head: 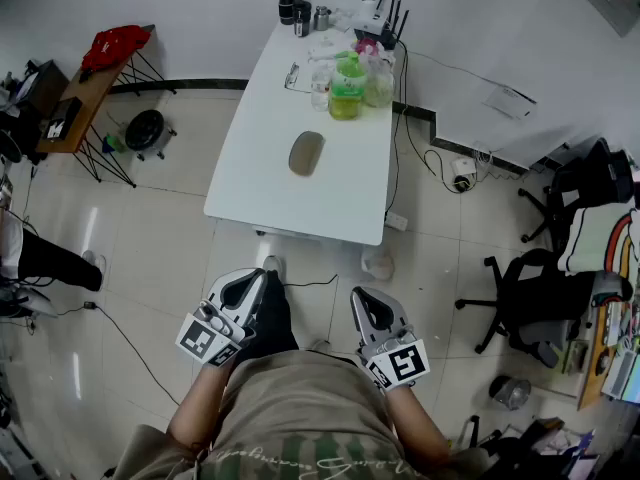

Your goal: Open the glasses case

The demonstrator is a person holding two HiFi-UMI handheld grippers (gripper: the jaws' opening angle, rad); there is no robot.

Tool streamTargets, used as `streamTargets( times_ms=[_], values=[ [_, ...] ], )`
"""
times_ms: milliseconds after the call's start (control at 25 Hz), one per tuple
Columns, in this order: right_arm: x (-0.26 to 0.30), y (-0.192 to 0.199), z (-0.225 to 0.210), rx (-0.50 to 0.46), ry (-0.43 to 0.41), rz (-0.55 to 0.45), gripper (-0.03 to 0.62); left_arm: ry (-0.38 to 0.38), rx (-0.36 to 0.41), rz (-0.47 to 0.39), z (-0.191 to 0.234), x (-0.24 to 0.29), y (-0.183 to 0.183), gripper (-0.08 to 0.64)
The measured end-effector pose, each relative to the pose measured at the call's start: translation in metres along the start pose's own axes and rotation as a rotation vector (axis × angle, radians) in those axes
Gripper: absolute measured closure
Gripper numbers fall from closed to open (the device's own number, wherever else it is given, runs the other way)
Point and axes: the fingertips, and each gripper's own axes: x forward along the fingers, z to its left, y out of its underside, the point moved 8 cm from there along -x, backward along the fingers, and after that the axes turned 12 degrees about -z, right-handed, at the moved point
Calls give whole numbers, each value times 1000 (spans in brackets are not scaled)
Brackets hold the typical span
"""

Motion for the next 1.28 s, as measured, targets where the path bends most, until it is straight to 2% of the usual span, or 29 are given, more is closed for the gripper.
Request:
streamTargets(
  times_ms=[120, 280, 400, 600, 760, 960, 1080, 1160, 1280],
  values=[
    [59, 0, -18, 15, 37, -6, 584, 6, -5, 10, 52, 33, -9, 555],
    [143, -2, -38, 22, 60, -1, 584, 29, 30, 38, 124, 70, -18, 554],
    [200, -2, -53, 18, 62, 28, 584, 51, 8, 57, 170, 96, -19, 555],
    [271, 2, -74, 7, 101, 63, 584, 130, -41, 61, 230, 128, -23, 555],
    [309, 5, -94, 25, 128, 49, 583, 131, -22, 106, 273, 152, -19, 555],
    [330, 6, -116, 2, 90, 67, 583, 92, -24, 125, 290, 186, -10, 555],
    [330, 6, -130, -4, 63, 76, 583, 24, -92, 50, 288, 206, -13, 555],
    [326, 7, -137, 4, 42, 87, 584, -15, -97, 27, 281, 211, -15, 554],
    [325, 5, -147, -13, 41, 75, 583, 1, -95, 58, 274, 219, -15, 555]
  ],
)
